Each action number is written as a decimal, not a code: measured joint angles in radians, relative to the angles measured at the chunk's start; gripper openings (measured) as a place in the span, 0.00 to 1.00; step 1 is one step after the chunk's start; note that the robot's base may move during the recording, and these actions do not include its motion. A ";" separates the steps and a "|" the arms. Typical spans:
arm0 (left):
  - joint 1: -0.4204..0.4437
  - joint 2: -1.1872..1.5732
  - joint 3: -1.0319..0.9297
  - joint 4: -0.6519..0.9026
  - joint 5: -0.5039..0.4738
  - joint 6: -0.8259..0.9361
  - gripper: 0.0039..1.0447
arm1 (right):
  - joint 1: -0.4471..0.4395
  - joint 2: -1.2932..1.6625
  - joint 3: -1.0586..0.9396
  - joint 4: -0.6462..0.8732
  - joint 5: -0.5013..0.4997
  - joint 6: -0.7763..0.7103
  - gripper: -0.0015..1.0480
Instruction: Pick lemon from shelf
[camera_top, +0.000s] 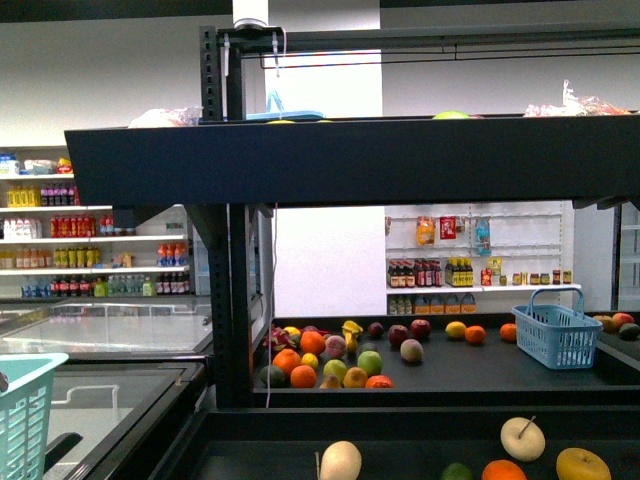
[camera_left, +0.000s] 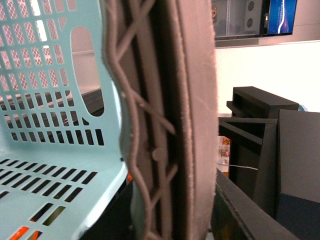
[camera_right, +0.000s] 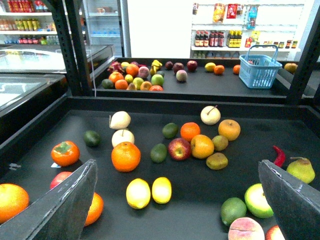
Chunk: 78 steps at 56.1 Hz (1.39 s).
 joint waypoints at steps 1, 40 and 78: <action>0.000 0.000 -0.001 0.000 0.000 0.004 0.25 | 0.000 0.000 0.000 0.000 0.000 0.000 0.93; -0.486 -0.332 -0.245 0.082 0.254 0.320 0.07 | 0.000 0.000 0.000 0.000 0.000 0.000 0.93; -0.835 -0.054 -0.132 0.059 0.243 0.510 0.07 | 0.013 0.044 0.025 -0.072 0.063 0.039 0.93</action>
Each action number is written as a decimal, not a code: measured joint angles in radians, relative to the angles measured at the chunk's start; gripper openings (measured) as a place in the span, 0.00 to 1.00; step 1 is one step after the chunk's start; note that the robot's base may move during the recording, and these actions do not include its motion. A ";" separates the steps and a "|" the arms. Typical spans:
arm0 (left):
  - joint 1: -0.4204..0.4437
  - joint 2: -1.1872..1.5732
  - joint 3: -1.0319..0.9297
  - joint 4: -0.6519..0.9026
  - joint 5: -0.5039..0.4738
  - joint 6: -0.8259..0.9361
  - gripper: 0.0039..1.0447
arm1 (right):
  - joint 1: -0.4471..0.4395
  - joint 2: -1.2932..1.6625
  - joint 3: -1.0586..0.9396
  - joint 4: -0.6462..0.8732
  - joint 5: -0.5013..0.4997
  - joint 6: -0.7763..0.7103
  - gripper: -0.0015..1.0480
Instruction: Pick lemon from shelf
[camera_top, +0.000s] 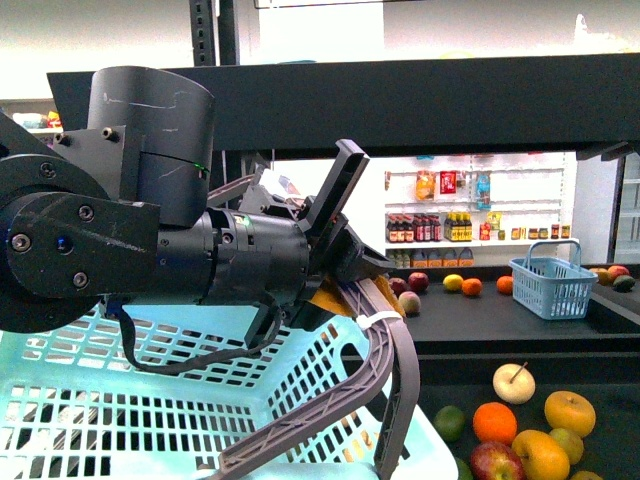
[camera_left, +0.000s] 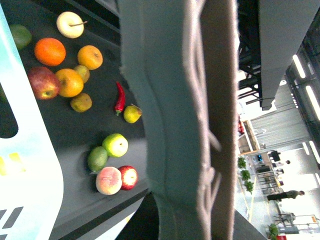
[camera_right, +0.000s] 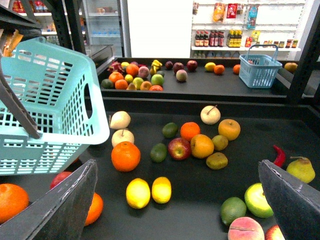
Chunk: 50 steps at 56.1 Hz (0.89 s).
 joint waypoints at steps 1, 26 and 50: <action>0.000 0.003 0.002 -0.002 -0.002 0.004 0.07 | 0.003 0.043 0.022 -0.042 0.009 0.024 0.93; -0.004 0.008 0.004 -0.007 -0.008 0.024 0.07 | -0.161 1.847 0.721 0.477 -0.266 -0.056 0.93; -0.004 0.009 0.004 -0.007 -0.009 0.026 0.07 | -0.073 2.364 1.223 0.362 -0.185 0.048 0.93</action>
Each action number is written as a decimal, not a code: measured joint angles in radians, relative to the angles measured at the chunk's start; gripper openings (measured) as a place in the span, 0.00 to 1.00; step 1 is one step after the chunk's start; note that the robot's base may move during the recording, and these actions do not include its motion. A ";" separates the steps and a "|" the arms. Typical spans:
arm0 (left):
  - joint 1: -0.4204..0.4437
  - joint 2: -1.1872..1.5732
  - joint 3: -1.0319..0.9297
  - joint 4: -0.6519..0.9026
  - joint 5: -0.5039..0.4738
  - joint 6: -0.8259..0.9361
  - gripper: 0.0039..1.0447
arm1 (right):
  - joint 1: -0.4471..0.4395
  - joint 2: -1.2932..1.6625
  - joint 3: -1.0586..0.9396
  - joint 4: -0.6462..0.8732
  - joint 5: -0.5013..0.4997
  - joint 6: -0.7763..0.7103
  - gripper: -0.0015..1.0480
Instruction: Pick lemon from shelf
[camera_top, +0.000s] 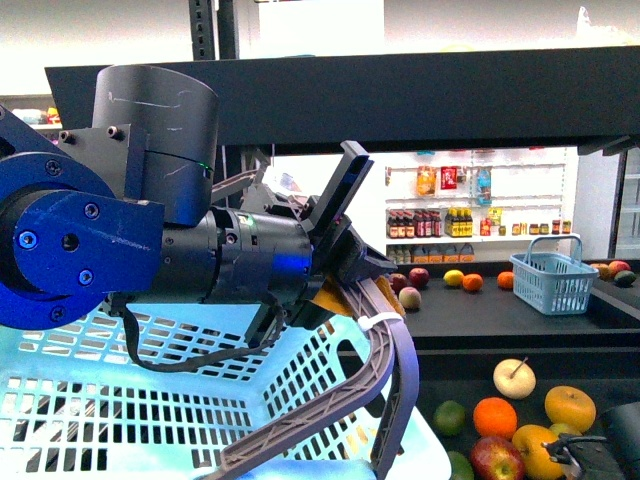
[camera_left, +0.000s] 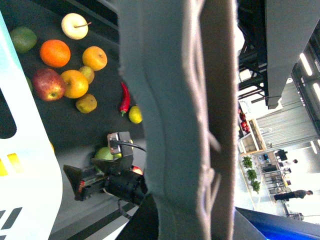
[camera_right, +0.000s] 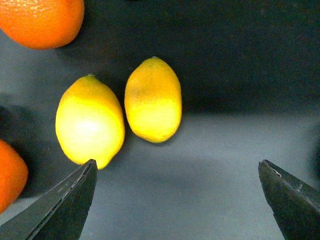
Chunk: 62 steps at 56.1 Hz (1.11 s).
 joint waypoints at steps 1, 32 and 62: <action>0.000 0.000 0.000 0.000 0.000 0.000 0.07 | 0.005 0.017 0.018 -0.003 0.007 0.006 0.93; 0.000 0.000 0.000 0.000 0.000 0.000 0.07 | 0.062 0.304 0.413 -0.148 0.122 0.176 0.93; 0.000 0.000 0.000 0.000 0.000 0.000 0.07 | 0.077 0.395 0.519 -0.181 0.134 0.223 0.93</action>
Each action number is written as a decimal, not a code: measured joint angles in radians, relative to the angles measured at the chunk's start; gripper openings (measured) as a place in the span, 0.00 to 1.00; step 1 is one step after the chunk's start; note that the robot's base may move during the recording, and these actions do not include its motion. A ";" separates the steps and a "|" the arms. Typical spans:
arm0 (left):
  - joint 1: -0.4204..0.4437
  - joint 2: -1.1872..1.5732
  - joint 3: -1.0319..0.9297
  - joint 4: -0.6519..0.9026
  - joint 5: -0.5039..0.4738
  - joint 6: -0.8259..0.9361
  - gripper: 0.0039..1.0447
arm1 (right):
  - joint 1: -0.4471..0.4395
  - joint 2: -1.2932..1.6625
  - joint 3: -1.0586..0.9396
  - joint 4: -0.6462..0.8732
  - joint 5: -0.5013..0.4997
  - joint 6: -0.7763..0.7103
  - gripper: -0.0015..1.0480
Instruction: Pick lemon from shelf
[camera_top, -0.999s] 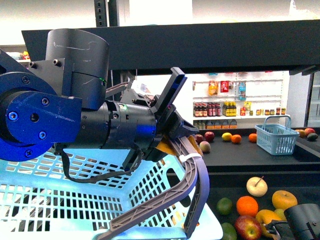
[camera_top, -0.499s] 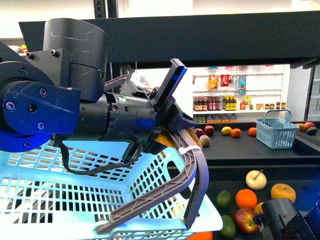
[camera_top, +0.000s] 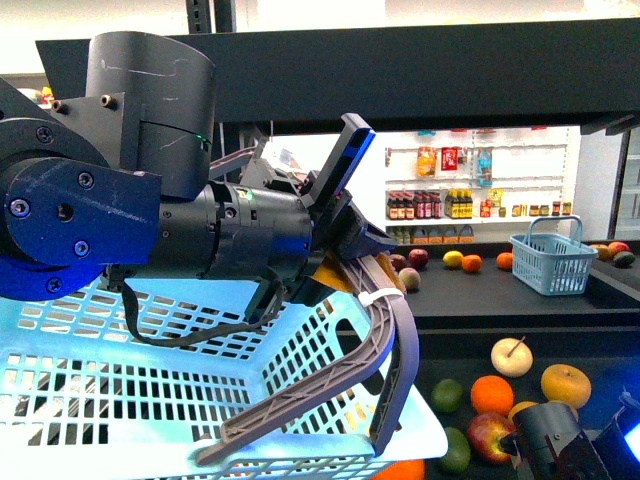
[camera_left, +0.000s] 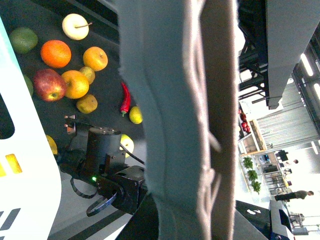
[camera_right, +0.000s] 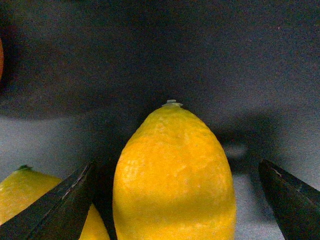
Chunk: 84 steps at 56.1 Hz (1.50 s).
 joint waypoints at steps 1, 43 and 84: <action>0.000 0.000 0.000 0.000 0.000 0.000 0.07 | 0.000 0.003 0.002 0.000 0.000 0.001 0.93; 0.000 0.000 0.000 0.000 0.000 0.000 0.07 | -0.046 -0.156 -0.198 0.153 -0.005 -0.043 0.52; 0.000 0.000 0.000 0.000 0.000 0.000 0.07 | 0.036 -0.963 -0.617 0.181 -0.367 0.378 0.52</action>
